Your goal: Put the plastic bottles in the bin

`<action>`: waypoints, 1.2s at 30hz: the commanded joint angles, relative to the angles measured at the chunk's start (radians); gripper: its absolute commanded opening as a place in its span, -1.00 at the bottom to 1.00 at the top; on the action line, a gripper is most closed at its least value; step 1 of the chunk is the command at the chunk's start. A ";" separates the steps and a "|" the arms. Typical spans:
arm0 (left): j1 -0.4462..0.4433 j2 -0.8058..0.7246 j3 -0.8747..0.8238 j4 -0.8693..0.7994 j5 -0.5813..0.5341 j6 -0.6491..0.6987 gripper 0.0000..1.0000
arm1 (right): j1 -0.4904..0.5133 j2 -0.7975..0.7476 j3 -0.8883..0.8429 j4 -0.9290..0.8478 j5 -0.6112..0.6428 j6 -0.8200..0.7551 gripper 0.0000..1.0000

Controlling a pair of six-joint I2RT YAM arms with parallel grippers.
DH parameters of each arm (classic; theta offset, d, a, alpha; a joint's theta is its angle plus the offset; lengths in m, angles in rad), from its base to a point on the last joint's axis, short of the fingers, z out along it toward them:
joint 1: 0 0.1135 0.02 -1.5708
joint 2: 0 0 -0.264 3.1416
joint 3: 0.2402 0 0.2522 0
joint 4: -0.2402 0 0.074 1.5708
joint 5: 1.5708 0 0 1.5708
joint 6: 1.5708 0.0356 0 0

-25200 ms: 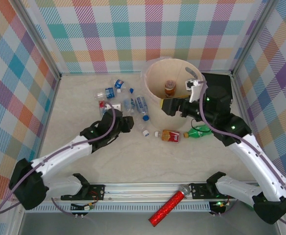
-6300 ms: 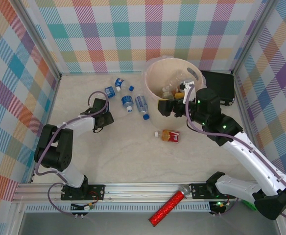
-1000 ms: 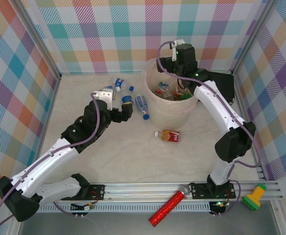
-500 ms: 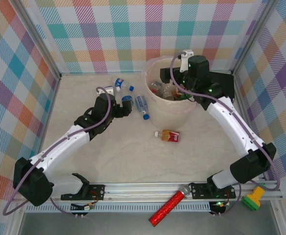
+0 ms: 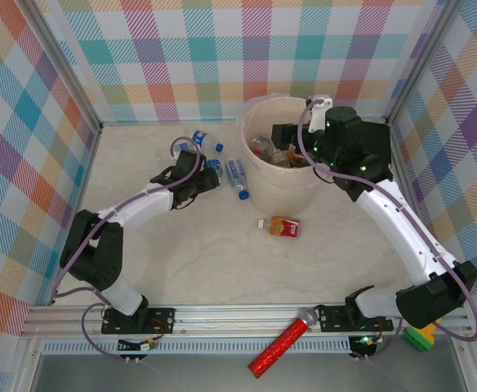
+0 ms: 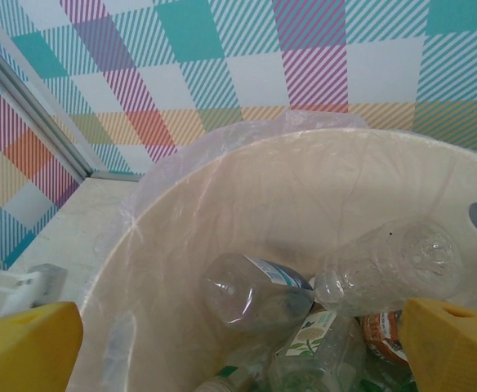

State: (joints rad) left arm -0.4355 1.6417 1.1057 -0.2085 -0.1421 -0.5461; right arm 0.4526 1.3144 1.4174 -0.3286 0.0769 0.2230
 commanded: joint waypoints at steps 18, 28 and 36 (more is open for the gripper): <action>0.033 0.334 0.246 -0.037 0.070 -0.078 0.15 | -0.003 -0.066 -0.060 0.033 -0.041 0.043 0.98; 0.052 0.412 0.294 -0.017 0.110 -0.075 0.05 | -0.003 -0.086 -0.073 0.019 -0.045 0.065 0.98; 0.052 0.392 0.267 0.010 0.130 -0.072 -0.23 | -0.003 -0.096 -0.086 0.018 -0.057 0.082 0.98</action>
State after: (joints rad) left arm -0.3889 2.0476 1.3720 -0.2214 -0.0341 -0.6159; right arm 0.4526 1.2472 1.3468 -0.3229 0.0391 0.2825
